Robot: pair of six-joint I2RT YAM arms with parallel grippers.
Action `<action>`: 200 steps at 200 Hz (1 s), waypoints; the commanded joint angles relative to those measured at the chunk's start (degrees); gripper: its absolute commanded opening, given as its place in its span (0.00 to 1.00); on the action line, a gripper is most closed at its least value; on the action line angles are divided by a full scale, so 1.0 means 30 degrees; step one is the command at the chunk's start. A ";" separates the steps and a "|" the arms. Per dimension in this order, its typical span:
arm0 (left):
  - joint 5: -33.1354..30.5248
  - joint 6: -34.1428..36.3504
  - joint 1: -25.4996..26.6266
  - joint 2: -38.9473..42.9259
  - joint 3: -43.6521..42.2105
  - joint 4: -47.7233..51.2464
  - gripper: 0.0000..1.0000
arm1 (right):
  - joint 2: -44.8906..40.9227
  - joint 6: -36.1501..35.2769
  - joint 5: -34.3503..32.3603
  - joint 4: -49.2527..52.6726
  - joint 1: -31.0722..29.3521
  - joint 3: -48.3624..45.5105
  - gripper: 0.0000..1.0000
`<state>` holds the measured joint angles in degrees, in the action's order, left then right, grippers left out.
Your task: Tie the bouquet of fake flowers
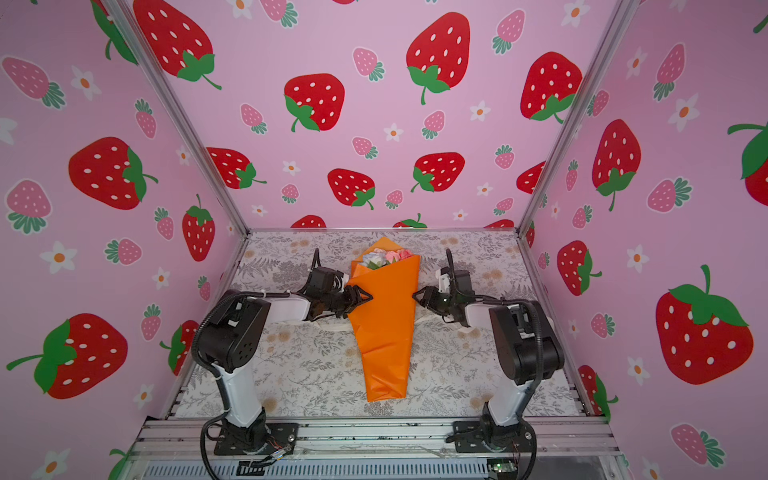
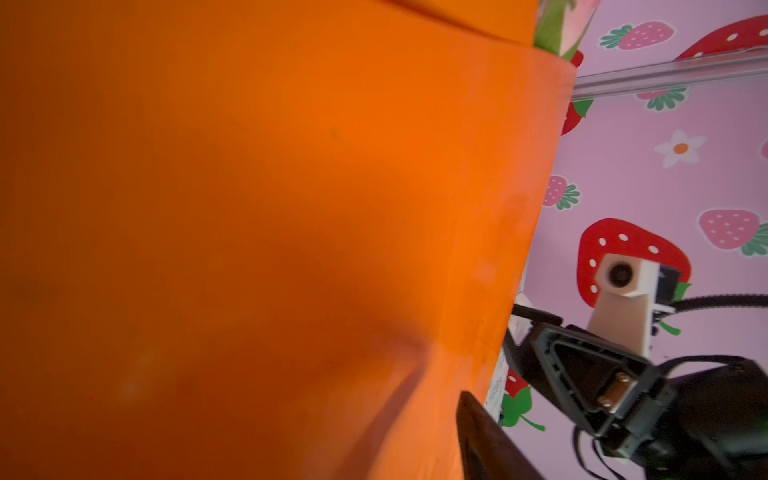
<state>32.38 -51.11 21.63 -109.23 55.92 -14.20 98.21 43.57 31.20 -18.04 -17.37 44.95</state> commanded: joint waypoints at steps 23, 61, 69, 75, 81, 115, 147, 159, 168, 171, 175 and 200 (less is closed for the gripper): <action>-0.1362 0.1169 -0.0061 0.2218 -0.1610 0.2783 0.85 | -0.4144 -0.0572 -0.4733 0.3961 0.1108 -0.1321 0.59; -0.0613 0.1646 -0.0070 0.1897 -0.0997 0.2990 0.85 | -0.6928 -0.1829 -0.3967 0.3375 0.1247 -0.2268 0.59; -0.0448 0.1718 -0.0064 0.1675 -0.0627 0.3106 0.85 | -0.6942 -0.2187 -0.1926 0.2722 0.1247 -0.2226 0.58; -0.0370 0.1744 -0.0061 0.1539 -0.0339 0.3218 0.85 | -0.6773 -0.2261 -0.0372 0.2365 0.1153 -0.2101 0.55; -0.0308 0.1763 -0.0061 0.1396 -0.0073 0.3280 0.85 | -0.6510 -0.2196 0.0664 0.2241 0.0965 -0.1823 0.53; -0.0021 0.1870 -0.0061 0.0803 0.1094 0.3949 0.72 | -0.4344 -0.2966 0.1195 0.1970 -0.2732 -0.0167 0.35; -0.0268 0.1356 -0.0058 0.0281 0.1643 0.4368 0.41 | -0.1493 -0.2023 0.0052 0.0880 -0.5779 0.1171 0.31; -0.0418 0.1214 -0.0060 0.0130 0.1670 0.4271 0.43 | -0.0422 -0.1623 -0.0570 0.0426 -0.6461 0.1541 0.29; -0.0439 0.1189 -0.0059 0.0027 0.1784 0.4420 0.58 | 0.0303 -0.1270 -0.0861 0.0317 -0.6721 0.1812 0.29; -0.0450 0.1162 -0.0046 -0.0002 0.1835 0.4499 0.63 | 0.0590 -0.1200 -0.0851 0.0303 -0.6798 0.1904 0.29; -0.0452 0.1155 -0.0060 -0.0033 0.1902 0.4626 0.69 | 0.0861 -0.1068 -0.0914 0.0298 -0.6852 0.2043 0.29; -0.0732 0.1336 -0.0060 0.0325 0.1843 0.4962 0.75 | 0.2166 -0.0383 -0.2419 0.0243 -0.6959 0.2073 0.24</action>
<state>31.42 -47.18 21.54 -108.90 60.10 -2.22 102.02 39.53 28.95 -15.62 -38.24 50.37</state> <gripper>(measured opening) 0.717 0.268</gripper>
